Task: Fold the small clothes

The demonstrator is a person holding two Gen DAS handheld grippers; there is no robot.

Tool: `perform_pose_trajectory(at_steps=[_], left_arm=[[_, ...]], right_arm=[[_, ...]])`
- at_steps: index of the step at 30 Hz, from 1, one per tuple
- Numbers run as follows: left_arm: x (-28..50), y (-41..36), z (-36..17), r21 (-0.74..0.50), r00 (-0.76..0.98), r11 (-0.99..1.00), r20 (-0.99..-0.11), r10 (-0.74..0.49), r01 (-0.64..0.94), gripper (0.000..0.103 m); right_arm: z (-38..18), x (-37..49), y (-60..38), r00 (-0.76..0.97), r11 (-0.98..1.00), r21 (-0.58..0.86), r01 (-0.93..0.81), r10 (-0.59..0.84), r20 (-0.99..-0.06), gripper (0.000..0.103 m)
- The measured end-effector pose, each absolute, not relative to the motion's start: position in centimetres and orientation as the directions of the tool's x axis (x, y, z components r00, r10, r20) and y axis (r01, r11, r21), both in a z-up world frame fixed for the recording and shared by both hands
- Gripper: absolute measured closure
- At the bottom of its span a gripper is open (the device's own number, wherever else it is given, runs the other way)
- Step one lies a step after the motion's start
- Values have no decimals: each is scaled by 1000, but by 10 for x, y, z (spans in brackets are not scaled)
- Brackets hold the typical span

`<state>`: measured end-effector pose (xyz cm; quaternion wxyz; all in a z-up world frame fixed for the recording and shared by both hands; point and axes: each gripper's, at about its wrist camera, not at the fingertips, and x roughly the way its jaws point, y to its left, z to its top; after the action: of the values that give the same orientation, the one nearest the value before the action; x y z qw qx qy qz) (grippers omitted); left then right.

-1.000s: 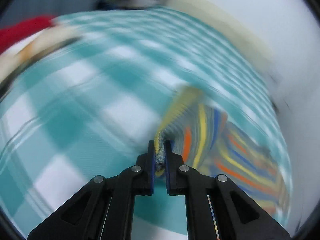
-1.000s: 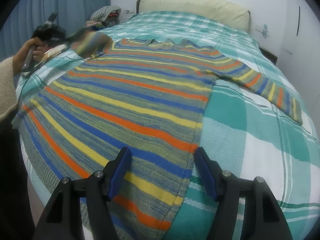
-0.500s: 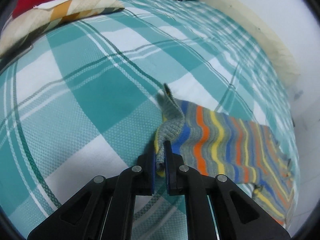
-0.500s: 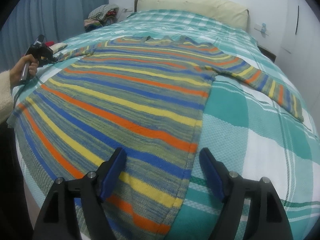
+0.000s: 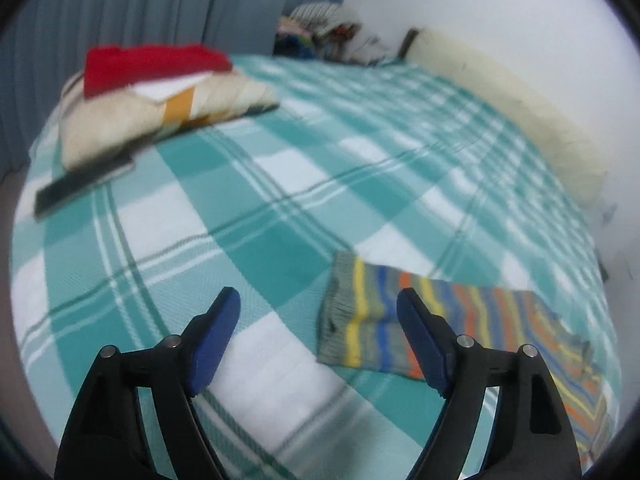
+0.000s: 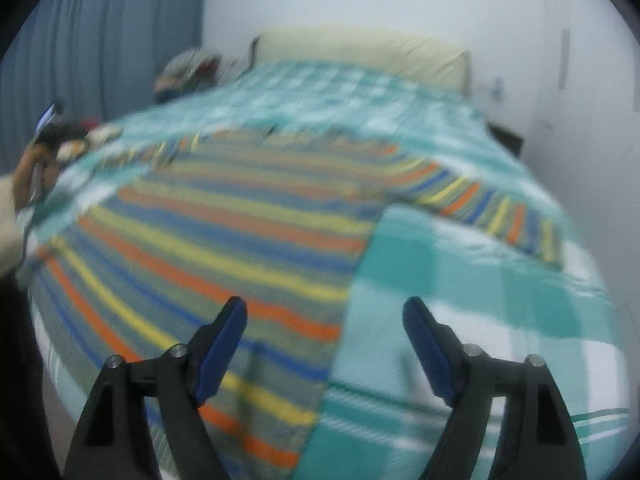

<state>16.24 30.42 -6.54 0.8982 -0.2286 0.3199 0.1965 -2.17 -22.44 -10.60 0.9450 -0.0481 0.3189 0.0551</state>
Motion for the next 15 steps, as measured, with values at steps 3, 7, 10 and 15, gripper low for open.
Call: perform_pose_trajectory(at_steps=[3,7,10,15], left_arm=[[146,274,-49,-322,762,854,-635,124,-408,18],[121,201,-35,-328,776,925,-628,-63,-191,13],[103,151,-37,-337,760,941,-622,-187,-44,9],[88,84,-56,-265,720,954,-634,-282,140,8]], right_arm=[[-99,-18,-246,814,999,-45,-22,-8,-581,15],[-102,-14,-266,799,996,-41,76,-86,-595,15],[-106,-11,-267,784,993,-72,95,-119,-609,14],[-118,-7,-254,762,992,-117,56,-118,-637,14]])
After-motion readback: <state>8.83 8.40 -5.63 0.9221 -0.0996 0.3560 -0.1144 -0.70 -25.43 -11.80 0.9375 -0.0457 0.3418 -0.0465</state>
